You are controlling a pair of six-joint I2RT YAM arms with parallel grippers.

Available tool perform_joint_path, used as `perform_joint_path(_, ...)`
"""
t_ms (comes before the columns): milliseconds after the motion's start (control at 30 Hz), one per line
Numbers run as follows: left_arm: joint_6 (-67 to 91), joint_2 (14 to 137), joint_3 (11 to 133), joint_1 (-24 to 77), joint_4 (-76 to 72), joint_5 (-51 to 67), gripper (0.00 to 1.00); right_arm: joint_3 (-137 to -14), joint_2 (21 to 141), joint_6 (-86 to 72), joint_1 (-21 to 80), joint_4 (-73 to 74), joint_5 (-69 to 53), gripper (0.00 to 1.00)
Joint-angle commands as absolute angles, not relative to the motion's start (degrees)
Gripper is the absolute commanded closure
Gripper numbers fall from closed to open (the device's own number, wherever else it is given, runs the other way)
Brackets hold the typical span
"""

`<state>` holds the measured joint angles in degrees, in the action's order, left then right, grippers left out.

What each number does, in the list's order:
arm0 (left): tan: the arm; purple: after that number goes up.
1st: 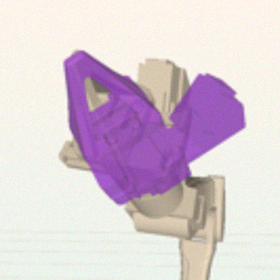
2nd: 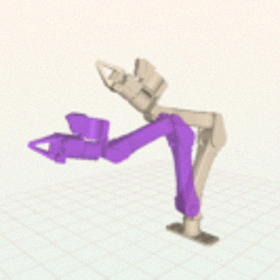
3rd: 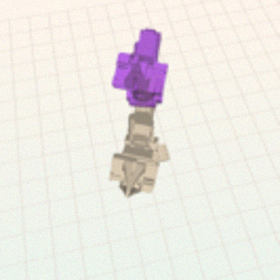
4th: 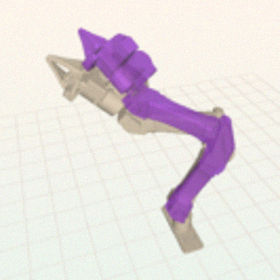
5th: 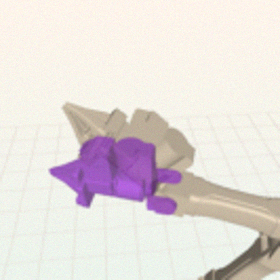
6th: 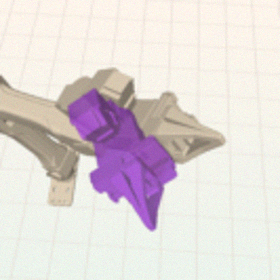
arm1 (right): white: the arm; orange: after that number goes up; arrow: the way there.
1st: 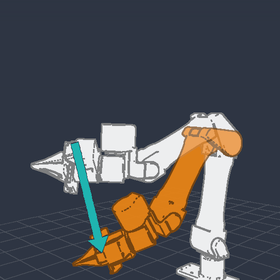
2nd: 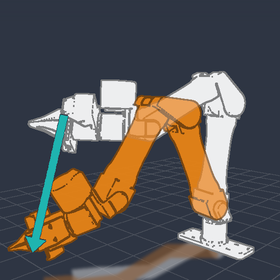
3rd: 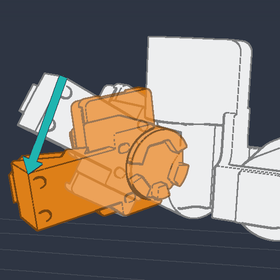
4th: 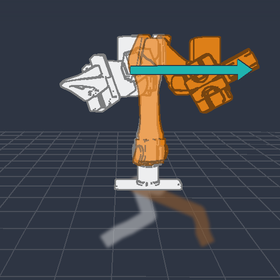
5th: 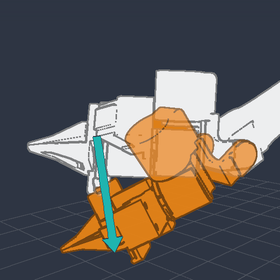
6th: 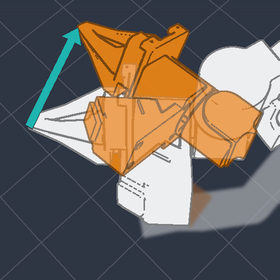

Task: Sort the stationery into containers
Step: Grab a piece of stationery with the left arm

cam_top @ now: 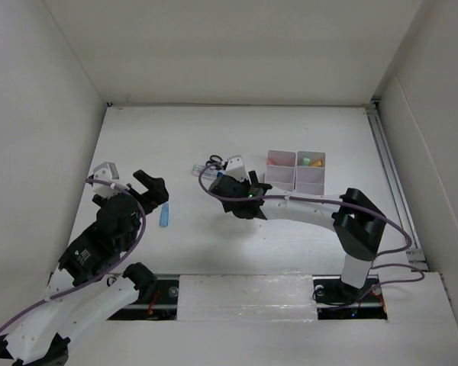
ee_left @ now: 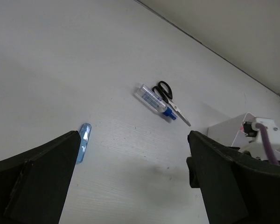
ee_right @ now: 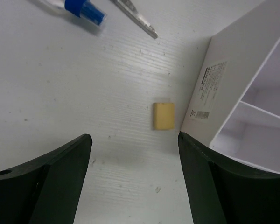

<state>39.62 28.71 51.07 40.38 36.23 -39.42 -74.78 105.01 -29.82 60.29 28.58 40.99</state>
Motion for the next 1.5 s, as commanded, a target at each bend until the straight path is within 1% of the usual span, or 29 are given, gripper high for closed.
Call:
perform_joint_path(0, 38.85, 29.88, 51.06, 40.17, 34.8, -39.02, 0.0, -75.14, 101.24, -30.05, 59.24, 26.26, 40.69, 0.19)
perform_joint_path(67, 38.85, 29.88, 51.06, 40.17, 34.8, -38.5, 0.0, -74.45, 100.38, -30.06, 60.46, 26.46, 44.29, 0.19)
perform_joint_path(133, 39.46, 30.5, 51.67, 40.17, 34.8, -37.71, 0.0, -73.22, 95.38, -28.22, 61.87, 25.06, 45.0, 0.19)
perform_joint_path(167, 39.46, 32.41, 52.29, 40.17, 34.2, -36.31, 0.0, -73.21, 90.4, -28.21, 61.87, 25.05, 45.0, 0.19)
perform_joint_path(200, 39.46, 32.43, 52.29, 40.17, 34.19, -35.69, 0.0, -72.6, 90.35, -28.21, 61.88, 25.66, 45.0, 0.19)
perform_joint_path(233, 40.59, 35.3, 53.69, 40.17, 34.8, -34.38, 0.0, -72.6, 84.09, -28.21, 61.88, 25.66, 46.48, 0.19)
perform_joint_path(300, 40.61, 39.27, 54.75, 40.17, 32.53, -28.5, 0.0, -71.81, 77.46, -28.21, 61.88, 28.64, 51.22, 0.18)
perform_joint_path(333, 41.65, 41.38, 54.76, 40.17, 31.74, -27.08, 0.0, -71.81, 71.34, -26.82, 61.35, 29.7, 52.55, 0.18)
perform_joint_path(367, 42.27, 45.66, 54.76, 40.17, 28.25, -25.07, 0.0, -71.81, 68.41, -26.2, 60.83, 30.84, 53.52, 0.18)
perform_joint_path(400, 42.28, 47.88, 54.76, 40.17, 25.86, -19.39, 0.0, -71.81, 65.77, -25.23, 60.04, 32.24, 55.18, 0.18)
perform_joint_path(467, 42.97, 54.8, 54.23, 40.17, 22.34, -15.75, 0.0, -72.5, 58.76, -22.69, 59.25, 33.21, 55.9, 0.17)
perform_joint_path(500, 42.98, 57.19, 54.23, 40.78, 19.28, -11.73, 0.0, -72.51, 56.71, -22.07, 58.63, 34.7, 56.59, 0.17)
perform_joint_path(533, 42.98, 59.48, 54.23, 40.78, 18.12, -10.21, 0.0, -73.03, 54.78, -22.06, 58.62, 35.59, 56.6, 0.17)
perform_joint_path(567, 42.46, 66.72, 52.92, 41.83, 13.23, -5.41, 0.0, -72.17, 47.97, -19.71, 58.62, 36.81, 56.25, 0.17)
perform_joint_path(600, 42.45, 66.8, 52.91, 41.84, 13.18, -5.36, 0.0, -72.16, 47.9, -19.69, 58.62, 36.83, 56.25, 0.17)
perform_joint_path(633, 42.45, 69.67, 51.6, 41.84, 11.62, -4.06, 0.0, -72.16, 45.2, -18.64, 58.62, 36.83, 55.73, 0.17)
perform_joint_path(733, 41.14, 72.77, 47.31, 41.84, 2.66, 1.22, 0.0, -69.79, 41.59, -17.06, 58.62, 36.83, 53.8, 0.17)
perform_joint_path(767, 41.13, 74.51, 46.59, 42.36, -1.37, 2.27, 0.0, -69.79, 41.57, -17.05, 58.1, 36.83, 53.27, 0.17)
perform_joint_path(867, 41.65, 78.11, 45.79, 42.98, -5.53, 3.78, 0.0, -68.99, 40.26, -15.65, 58.1, 36.83, 51.16, 0.16)
perform_joint_path(1100, 41.66, 92.08, 54.83, 44.38, -2.12, -0.08, 0.0, -68.99, 37.8, -13.62, 57.57, 36.83, 50.62, 0.15)
perform_joint_path(1233, 42.8, 97.8, 59.76, 44.38, 2.89, -3.95, 0.0, -68.99, 35.43, -13.62, 57.57, 37.35, 49.84, 0.15)
perform_joint_path(1433, 42.8, 101.95, 65.91, 44.91, 6.68, -6.86, 0.0, -67.94, 33.84, -12.4, 57.57, 36.65, 47.99, 0.15)
perform_joint_path(1467, 42.8, 102.48, 65.92, 44.91, 7.29, -6.86, 0.02, -67.94, 33.84, -12.39, 57.57, 36.65, 47.99, 0.15)
